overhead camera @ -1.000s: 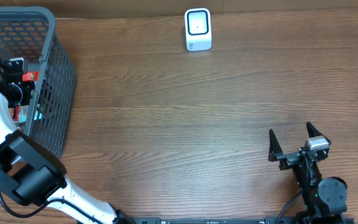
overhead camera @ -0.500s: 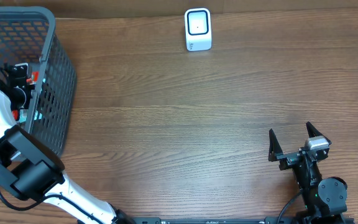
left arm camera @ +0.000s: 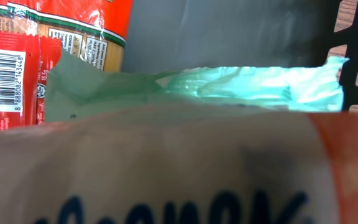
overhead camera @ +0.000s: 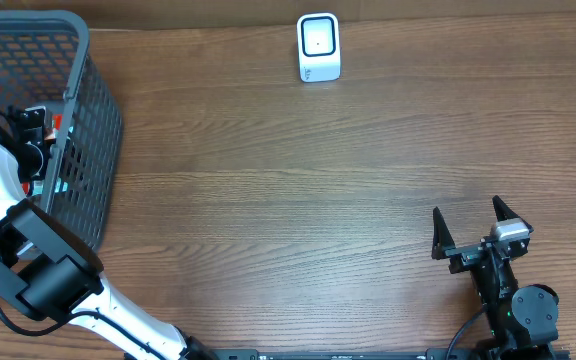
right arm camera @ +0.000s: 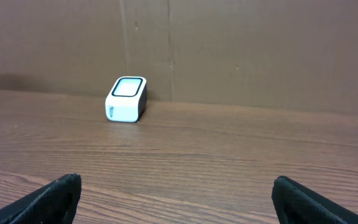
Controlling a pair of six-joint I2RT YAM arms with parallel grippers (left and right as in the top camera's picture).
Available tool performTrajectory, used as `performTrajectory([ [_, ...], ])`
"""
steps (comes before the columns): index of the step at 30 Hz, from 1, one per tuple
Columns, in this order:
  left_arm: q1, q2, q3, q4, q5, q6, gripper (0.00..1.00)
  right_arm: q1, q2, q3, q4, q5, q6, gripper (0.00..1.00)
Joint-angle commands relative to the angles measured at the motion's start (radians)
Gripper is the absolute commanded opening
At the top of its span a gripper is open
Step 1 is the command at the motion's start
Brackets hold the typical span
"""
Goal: Scan the item barcode
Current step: 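Grasp the green-and-orange wrapped snack bar with the left gripper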
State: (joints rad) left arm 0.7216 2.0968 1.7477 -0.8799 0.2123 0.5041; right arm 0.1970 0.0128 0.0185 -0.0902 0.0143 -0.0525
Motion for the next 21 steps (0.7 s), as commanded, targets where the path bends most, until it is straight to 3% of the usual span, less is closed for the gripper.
performTrajectory([
  [1,0.004,0.021,0.002,-0.005,-0.014,-0.008,0.63,-0.003,-0.01,-0.011,0.006,-0.002,-0.001,1.0],
  [8,0.004,-0.006,0.065,-0.009,-0.034,-0.06,0.51,-0.003,-0.01,-0.011,0.006,-0.002,-0.001,1.0],
  [21,0.004,-0.175,0.21,-0.001,-0.039,-0.148,0.51,-0.003,-0.01,-0.011,0.006,-0.002,-0.001,1.0],
])
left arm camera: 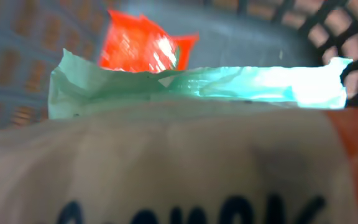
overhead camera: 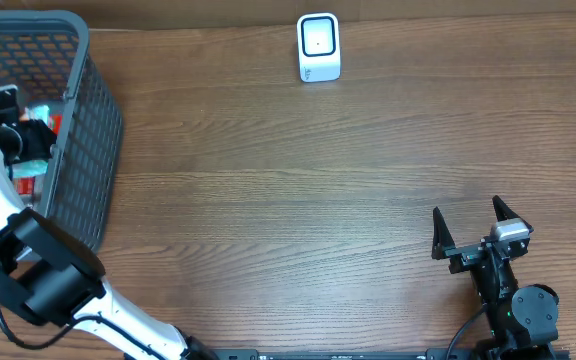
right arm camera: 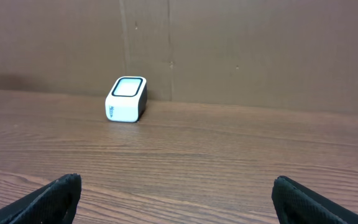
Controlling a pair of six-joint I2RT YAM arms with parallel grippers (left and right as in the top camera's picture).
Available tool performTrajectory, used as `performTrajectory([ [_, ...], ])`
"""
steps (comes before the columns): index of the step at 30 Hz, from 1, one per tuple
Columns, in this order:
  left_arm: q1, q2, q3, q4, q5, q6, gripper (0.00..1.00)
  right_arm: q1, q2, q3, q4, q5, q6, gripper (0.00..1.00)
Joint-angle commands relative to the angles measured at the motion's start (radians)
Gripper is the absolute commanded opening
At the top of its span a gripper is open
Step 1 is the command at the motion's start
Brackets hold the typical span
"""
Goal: Scan the item barcode
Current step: 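Grasp the green-and-orange wrapped snack bar with the left gripper, then lift the snack bar out and carry it toward the white scanner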
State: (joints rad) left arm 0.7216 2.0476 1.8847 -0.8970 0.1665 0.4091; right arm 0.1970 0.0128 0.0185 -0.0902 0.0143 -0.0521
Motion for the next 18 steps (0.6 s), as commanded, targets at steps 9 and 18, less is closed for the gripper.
performTrajectory([
  [9,-0.019,-0.318,0.215,0.015,0.055,-0.183,0.55,-0.003,-0.01,-0.011,0.006,-0.002,-0.002,1.0],
  [18,-0.139,-0.534,0.254,-0.059,0.165,-0.269,0.54,-0.003,-0.01,-0.011,0.006,-0.002,-0.002,1.0],
])
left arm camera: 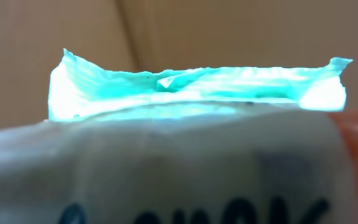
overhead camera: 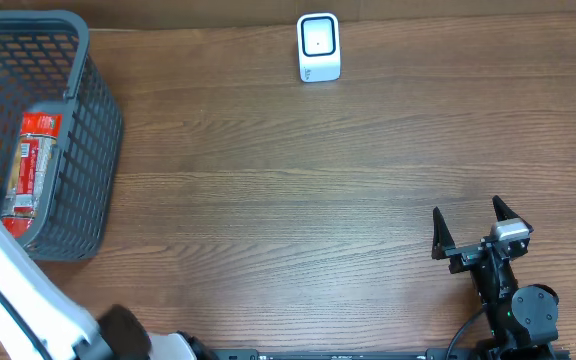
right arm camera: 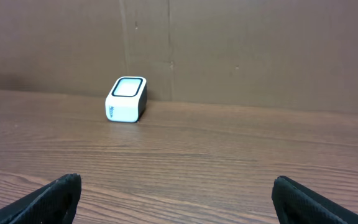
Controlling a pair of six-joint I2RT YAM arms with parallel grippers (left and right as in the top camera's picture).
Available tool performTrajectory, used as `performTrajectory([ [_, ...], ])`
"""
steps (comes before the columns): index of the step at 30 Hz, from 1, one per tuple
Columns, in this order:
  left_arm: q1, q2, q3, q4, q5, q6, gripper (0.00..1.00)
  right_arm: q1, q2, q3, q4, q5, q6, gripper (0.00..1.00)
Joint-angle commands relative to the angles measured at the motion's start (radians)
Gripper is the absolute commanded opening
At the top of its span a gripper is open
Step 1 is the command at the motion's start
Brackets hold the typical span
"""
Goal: Scan the item barcode
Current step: 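Lift the snack bar out and carry it toward the white scanner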
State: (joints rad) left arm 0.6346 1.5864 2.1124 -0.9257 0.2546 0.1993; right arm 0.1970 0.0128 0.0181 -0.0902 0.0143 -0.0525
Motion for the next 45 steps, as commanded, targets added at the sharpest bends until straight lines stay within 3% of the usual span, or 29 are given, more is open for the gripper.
performTrajectory([
  [1,-0.077,-0.091,0.026,-0.059,0.077,-0.066,0.54,-0.003,-0.01,-0.01,0.006,-0.002,-0.001,1.0],
  [11,-0.336,-0.148,0.008,-0.43,0.072,-0.133,0.43,-0.003,-0.01,-0.01,0.006,-0.002,-0.001,1.0],
  [18,-0.529,-0.131,-0.124,-0.525,-0.07,-0.176,0.41,-0.003,-0.01,-0.01,0.006,-0.002,-0.001,1.0],
  [23,-0.691,-0.13,-0.317,-0.456,-0.169,-0.282,0.41,-0.003,-0.01,-0.01,0.006,-0.002,-0.001,1.0],
  [32,-0.946,-0.08,-0.695,-0.169,-0.219,-0.433,0.42,-0.003,-0.01,-0.01,0.006,-0.002,-0.001,1.0],
  [45,-1.115,0.17,-0.795,0.128,-0.291,-0.517,0.41,-0.003,-0.01,-0.01,0.006,-0.002,-0.002,1.0],
])
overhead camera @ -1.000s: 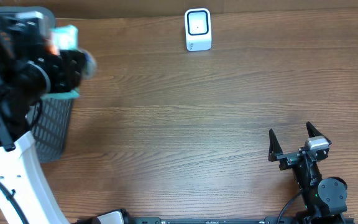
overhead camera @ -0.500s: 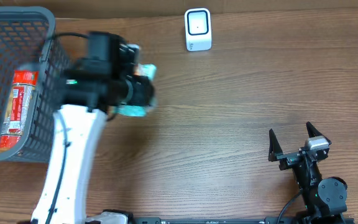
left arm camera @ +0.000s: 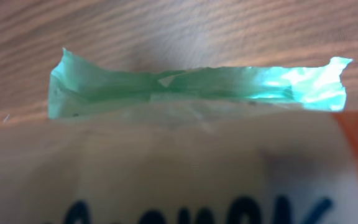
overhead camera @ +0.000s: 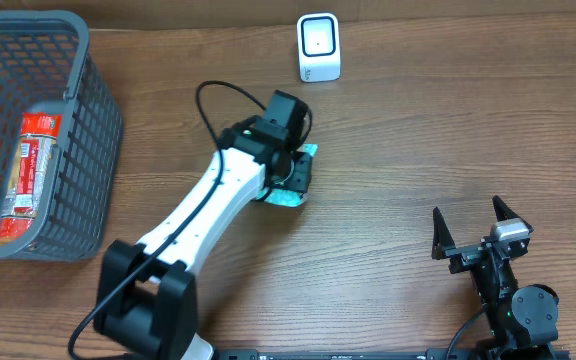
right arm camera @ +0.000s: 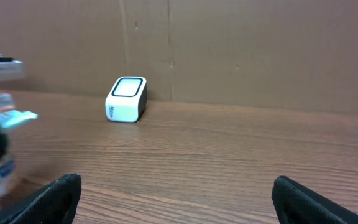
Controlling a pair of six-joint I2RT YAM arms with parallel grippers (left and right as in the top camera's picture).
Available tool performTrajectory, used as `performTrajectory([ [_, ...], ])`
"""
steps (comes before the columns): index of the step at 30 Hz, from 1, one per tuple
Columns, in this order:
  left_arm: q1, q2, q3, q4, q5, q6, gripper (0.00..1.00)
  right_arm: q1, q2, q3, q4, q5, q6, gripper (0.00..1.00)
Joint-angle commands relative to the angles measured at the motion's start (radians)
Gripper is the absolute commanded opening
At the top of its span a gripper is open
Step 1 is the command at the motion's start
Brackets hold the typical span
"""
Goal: Scan the item barcode
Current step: 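Lift the snack bar out and carry it toward the white scanner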
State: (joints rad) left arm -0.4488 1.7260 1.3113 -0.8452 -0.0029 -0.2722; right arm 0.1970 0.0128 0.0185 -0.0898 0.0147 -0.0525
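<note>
A white snack packet with a teal sealed edge (left arm camera: 197, 87) fills the left wrist view, with wood grain just beyond it. Overhead, my left gripper (overhead camera: 296, 172) is shut on this packet (overhead camera: 286, 198) over the middle of the table. It is a short way in front of the white barcode scanner (overhead camera: 318, 47), a little to its left. The packet also shows at the left edge of the right wrist view, with the scanner (right arm camera: 127, 99) behind it. My right gripper (right arm camera: 179, 199) rests open and empty at the front right (overhead camera: 476, 235).
A grey mesh basket (overhead camera: 103, 130) stands at the far left with a red packet (overhead camera: 28, 165) lying in it. A brown cardboard wall runs along the back of the table, behind the scanner.
My left gripper was high at the far left over the basket, holding the packet. It is now low over the middle of the table, near the scanner. The right arm has not moved.
My left gripper held the packet down inside the basket beside the red packet. Then it was higher in the basket, and then clear of it at the far left. Now the packet is over the table in front of the scanner.
</note>
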Motion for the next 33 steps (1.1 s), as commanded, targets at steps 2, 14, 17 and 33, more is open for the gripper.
performTrajectory([
  [2,-0.045,0.052,0.006,0.077,-0.035,-0.05,0.41,-0.003,-0.01,-0.011,0.006,-0.002,-0.001,1.0],
  [14,-0.07,0.188,0.006,0.166,-0.081,-0.058,0.52,-0.003,-0.01,-0.011,0.006,-0.002,-0.001,1.0],
  [17,-0.07,0.188,0.006,0.168,-0.068,-0.057,0.72,-0.003,-0.01,-0.011,0.006,-0.002,-0.002,1.0],
  [33,-0.069,0.146,0.13,0.074,-0.026,-0.029,1.0,-0.003,-0.01,-0.011,0.006,-0.002,-0.001,1.0],
])
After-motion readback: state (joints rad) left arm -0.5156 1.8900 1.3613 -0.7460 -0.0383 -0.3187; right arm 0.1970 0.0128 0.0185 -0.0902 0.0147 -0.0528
